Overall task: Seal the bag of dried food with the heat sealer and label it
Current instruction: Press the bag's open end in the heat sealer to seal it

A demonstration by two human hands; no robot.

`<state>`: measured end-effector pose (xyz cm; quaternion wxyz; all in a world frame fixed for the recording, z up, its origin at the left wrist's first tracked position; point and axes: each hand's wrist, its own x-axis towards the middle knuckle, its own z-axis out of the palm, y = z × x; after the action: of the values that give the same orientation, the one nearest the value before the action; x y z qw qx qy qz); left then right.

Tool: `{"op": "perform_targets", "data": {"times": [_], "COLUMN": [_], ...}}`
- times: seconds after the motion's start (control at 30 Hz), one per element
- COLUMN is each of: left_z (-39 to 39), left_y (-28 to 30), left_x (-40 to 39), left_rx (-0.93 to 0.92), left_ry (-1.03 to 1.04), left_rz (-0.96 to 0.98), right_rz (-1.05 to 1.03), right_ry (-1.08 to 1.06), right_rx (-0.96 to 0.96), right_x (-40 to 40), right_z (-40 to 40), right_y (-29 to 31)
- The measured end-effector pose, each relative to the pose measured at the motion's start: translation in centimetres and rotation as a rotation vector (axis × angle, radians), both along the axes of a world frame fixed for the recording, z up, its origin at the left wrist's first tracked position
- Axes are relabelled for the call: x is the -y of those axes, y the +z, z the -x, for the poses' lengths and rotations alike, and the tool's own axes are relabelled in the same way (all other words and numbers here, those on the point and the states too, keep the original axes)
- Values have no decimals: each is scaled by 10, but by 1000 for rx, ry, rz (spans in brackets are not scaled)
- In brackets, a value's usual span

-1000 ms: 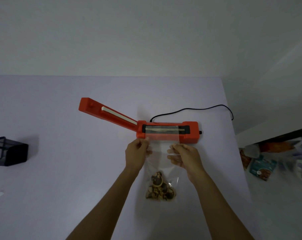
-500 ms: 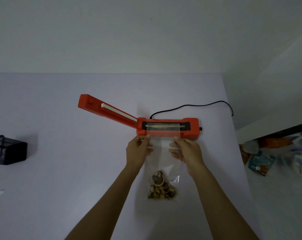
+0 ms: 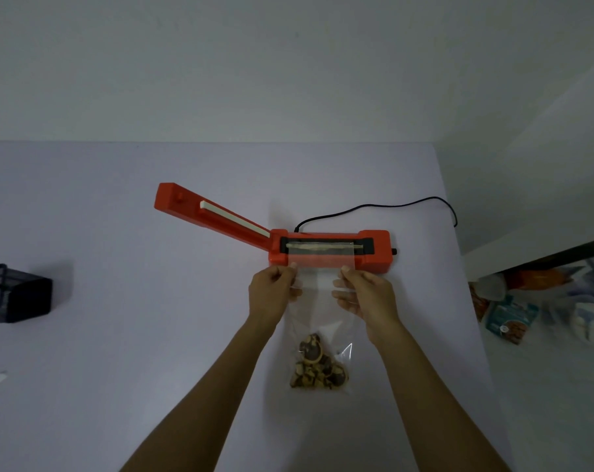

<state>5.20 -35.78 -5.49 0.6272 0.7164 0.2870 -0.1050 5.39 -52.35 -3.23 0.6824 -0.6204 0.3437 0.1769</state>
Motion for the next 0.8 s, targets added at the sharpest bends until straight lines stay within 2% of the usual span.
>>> {"op": "perform_targets", "data": {"times": [0.3,0.5,0.7,0.8], "left_z": [-1,0,-2,-2], "left_y": [1,3,3,4], "left_x": [-1,-1,-1,0], "left_rx": [10,12,13,11], "left_ry": [-3,-3,-9,-6], "left_rz": [17,29,2,6], "right_rz": [24,469,515,512], "right_ry": [1,-59,-53,61], "right_rx": [6,178,221,172], "right_x": [-2,10,33,38], "right_z": [0,-14,-42,-41], "right_y": [6,20,34,34]}}
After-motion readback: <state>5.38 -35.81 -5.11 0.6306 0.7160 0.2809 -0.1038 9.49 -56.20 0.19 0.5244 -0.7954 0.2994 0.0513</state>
